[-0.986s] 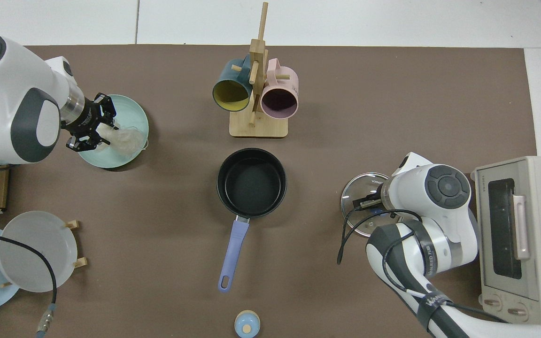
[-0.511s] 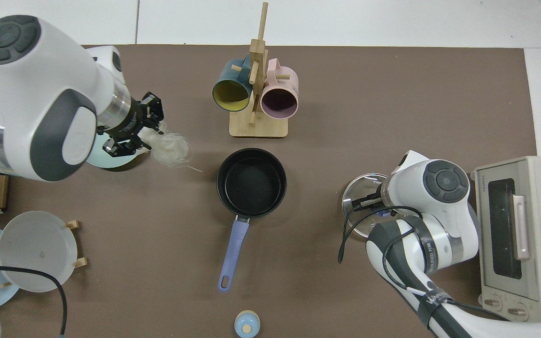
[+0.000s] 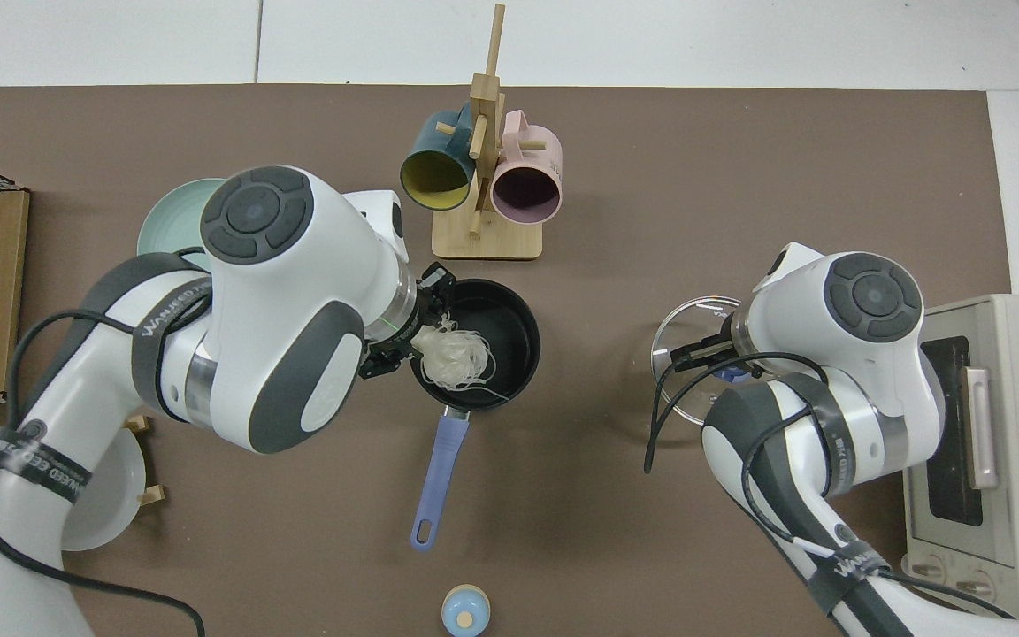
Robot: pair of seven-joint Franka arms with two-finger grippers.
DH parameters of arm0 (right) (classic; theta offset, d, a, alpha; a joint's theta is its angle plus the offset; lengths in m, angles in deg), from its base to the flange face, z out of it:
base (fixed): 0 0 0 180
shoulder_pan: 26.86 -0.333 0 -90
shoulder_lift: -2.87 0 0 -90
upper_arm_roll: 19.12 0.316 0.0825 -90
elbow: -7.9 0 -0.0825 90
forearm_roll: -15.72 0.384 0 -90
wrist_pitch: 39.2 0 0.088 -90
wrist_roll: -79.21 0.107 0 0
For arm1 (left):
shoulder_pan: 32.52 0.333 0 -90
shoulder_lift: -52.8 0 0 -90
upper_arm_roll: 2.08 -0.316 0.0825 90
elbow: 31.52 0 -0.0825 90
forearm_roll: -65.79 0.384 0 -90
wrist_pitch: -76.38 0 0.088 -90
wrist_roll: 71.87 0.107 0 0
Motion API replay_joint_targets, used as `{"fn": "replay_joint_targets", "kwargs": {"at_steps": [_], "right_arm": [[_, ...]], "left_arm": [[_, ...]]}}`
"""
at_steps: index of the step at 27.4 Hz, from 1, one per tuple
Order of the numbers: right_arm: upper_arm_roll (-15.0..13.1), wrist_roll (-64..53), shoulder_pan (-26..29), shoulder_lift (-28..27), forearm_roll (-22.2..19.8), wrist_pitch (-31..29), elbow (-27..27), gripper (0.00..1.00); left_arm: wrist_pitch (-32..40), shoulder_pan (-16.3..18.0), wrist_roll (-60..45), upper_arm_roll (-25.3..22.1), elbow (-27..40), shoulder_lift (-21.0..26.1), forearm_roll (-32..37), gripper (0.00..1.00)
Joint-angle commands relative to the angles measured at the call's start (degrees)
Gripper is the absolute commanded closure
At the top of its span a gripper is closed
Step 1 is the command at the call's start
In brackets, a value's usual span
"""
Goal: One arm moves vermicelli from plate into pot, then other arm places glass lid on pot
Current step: 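Carry the vermicelli over the pot and release it with the left gripper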
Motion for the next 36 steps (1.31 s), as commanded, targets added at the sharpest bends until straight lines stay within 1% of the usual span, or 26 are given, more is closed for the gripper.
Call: {"fn": "replay_joint_targets", "kwargs": {"at_steps": [1, 5, 8, 10, 12, 13, 16, 21, 27, 28, 29, 30, 32, 36], "right_arm": [[0.29, -1.21, 0.55, 2.55, -1.19, 3.09, -0.91, 0.91], [0.2, -2.79, 0.64, 4.75, -1.1, 5.72, -1.7, 0.92], [0.2, -3.85, 0.73, 5.89, -0.84, 9.93, -4.07, 0.93], [0.2, -4.46, 0.81, 6.59, -0.57, 12.05, -5.39, 0.94], [0.11, -5.25, 0.9, 7.65, -0.4, 13.63, -6.09, 0.94], [0.02, -5.69, 0.99, 8.26, -0.39, 14.07, -6.1, 0.94], [-0.24, -6.84, 1.08, 9.41, -0.22, 14.78, -6.1, 0.94], [-1.12, -8.33, 1.43, 9.5, -0.04, 14.78, -6.1, 0.94], [-1.3, -8.6, 1.43, 9.5, 0.04, 14.52, -6.1, 0.94], [-1.21, -8.77, 1.43, 9.5, 0.04, 14.52, -6.1, 0.94], [-1.29, -8.86, 1.43, 9.5, 0.04, 14.52, -6.1, 0.94], [-1.3, -8.95, 1.43, 9.5, 0.04, 14.43, -6.1, 0.94], [-1.3, -8.86, 1.43, 9.5, 0.13, 14.78, -6.1, 0.94], [-1.38, -8.95, 1.52, 9.5, 0.13, 14.95, -6.1, 0.94]], "left_arm": [[-6.61, 0.4, 0.25, 0.16, 7.75, -5.93, -2.3, 1.0], [-8.19, 0.4, 1.04, 0.95, 8.45, -5.84, -4.23, 1.0], [-10.03, 0.4, 0.78, 2.09, 9.5, -5.49, -4.58, 1.0], [-11.44, 0.31, 0.43, 2.62, 9.59, -4.27, -4.76, 1.0], [-12.67, -0.56, 0.77, 2.62, 9.68, -1.81, -4.76, 1.0], [-13.2, -0.48, 0.95, 2.62, 9.77, -1.1, -4.76, 1.0], [-14.52, -0.48, 0.95, 2.62, 9.68, -0.13, -4.76, 1.0], [-17.59, -0.92, 0.78, 2.62, 9.68, 2.42, -4.41, 1.0], [-17.86, -0.83, 1.04, 2.62, 10.03, 2.77, -4.32, 1.0], [-17.95, -0.83, 1.04, 2.62, 10.21, 3.03, -4.15, 0.9], [-18.04, -0.83, 0.95, 2.62, 10.21, 3.56, -3.88, 0.73], [-18.04, -0.83, 0.86, 2.62, 10.12, 4.0, -3.88, 0.51], [-17.43, -0.74, 0.43, 2.54, 9.51, 4.35, -3.53, 0.01], [-15.32, -0.13, 0.16, 2.53, 8.19, 3.48, -1.51, 0.0]]}}
